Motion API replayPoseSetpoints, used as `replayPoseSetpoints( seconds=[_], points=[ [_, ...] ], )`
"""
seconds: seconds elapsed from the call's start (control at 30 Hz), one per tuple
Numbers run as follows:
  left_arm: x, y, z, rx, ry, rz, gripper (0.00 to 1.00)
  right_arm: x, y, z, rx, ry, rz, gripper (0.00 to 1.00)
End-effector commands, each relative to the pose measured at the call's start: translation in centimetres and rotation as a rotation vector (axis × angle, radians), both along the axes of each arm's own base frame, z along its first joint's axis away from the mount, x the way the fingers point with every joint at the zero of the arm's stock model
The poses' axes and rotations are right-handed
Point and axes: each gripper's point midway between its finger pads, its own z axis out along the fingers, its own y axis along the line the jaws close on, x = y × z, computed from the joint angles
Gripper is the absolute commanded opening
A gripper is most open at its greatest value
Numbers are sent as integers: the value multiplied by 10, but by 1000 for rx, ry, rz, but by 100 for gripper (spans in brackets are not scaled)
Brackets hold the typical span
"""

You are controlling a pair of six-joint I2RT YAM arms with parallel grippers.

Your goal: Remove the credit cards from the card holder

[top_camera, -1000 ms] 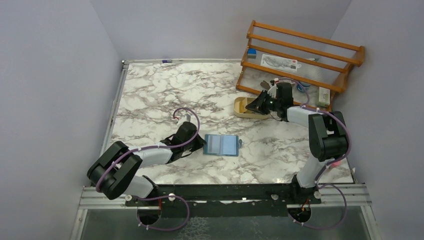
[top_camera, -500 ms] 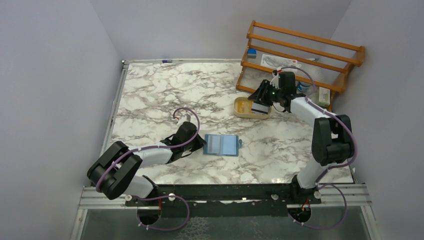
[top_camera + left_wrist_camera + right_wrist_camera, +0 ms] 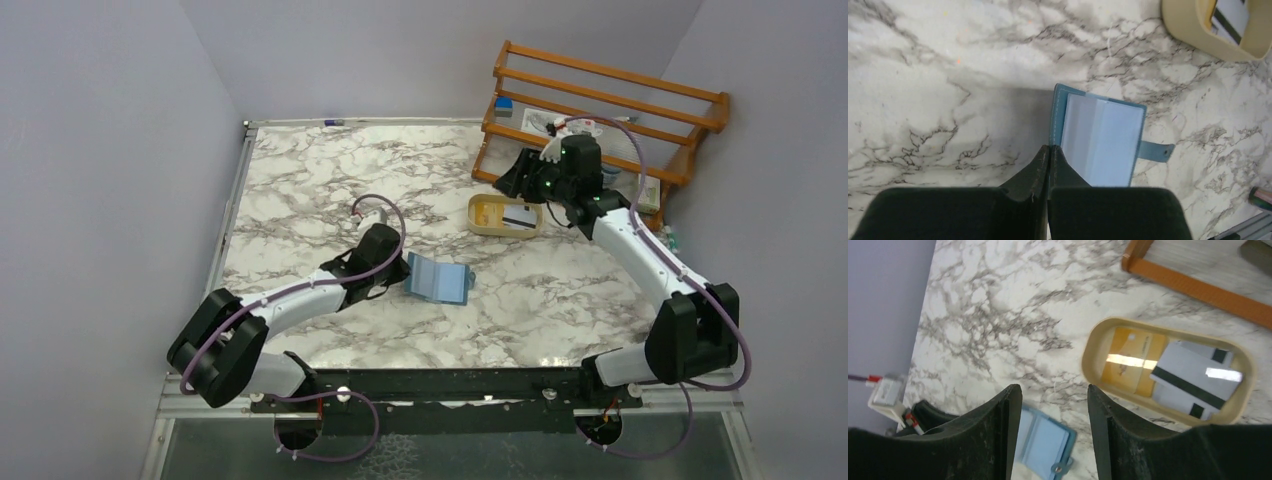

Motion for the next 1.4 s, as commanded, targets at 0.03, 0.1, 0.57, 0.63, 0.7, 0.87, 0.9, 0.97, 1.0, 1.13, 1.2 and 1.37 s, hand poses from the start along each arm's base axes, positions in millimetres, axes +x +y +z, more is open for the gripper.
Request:
replayPoseSetpoints(
  seconds=[0.03, 0.1, 0.57, 0.63, 0.7, 0.87, 0.9, 0.97, 1.0, 1.13, 1.2, 1.37],
  points=[
    [24, 15, 38, 185, -77, -10, 0, -45, 49, -17, -76, 27, 114, 57],
    [27, 15, 46, 205, -83, -19, 0, -63, 73, -24, -65, 47, 169, 57],
    [27, 1, 57, 175, -56, -55, 0, -84, 174, -83, -49, 185, 308, 56],
    [27, 0, 59, 173, -56, -58, 0, -81, 180, -90, -48, 192, 316, 56],
    [27, -1, 60, 170, -56, -60, 0, -79, 186, -92, -34, 194, 330, 56],
    [24, -3, 55, 163, -39, -61, 0, -85, 203, -94, -58, 176, 376, 56],
    [23, -3, 53, 162, -34, -62, 0, -87, 206, -96, -67, 176, 383, 56],
    [23, -4, 51, 161, -28, -61, 0, -94, 210, -103, -75, 190, 395, 56],
    [23, -4, 52, 159, -28, -60, 0, -97, 211, -106, -77, 199, 397, 56],
    [24, -3, 52, 160, -33, -57, 0, -107, 209, -126, -77, 242, 399, 56],
    [23, -3, 51, 163, -32, -60, 0, -111, 207, -134, -75, 258, 400, 56],
    [20, -2, 44, 171, -14, -64, 0, -116, 200, -151, -92, 293, 379, 56]
  ],
)
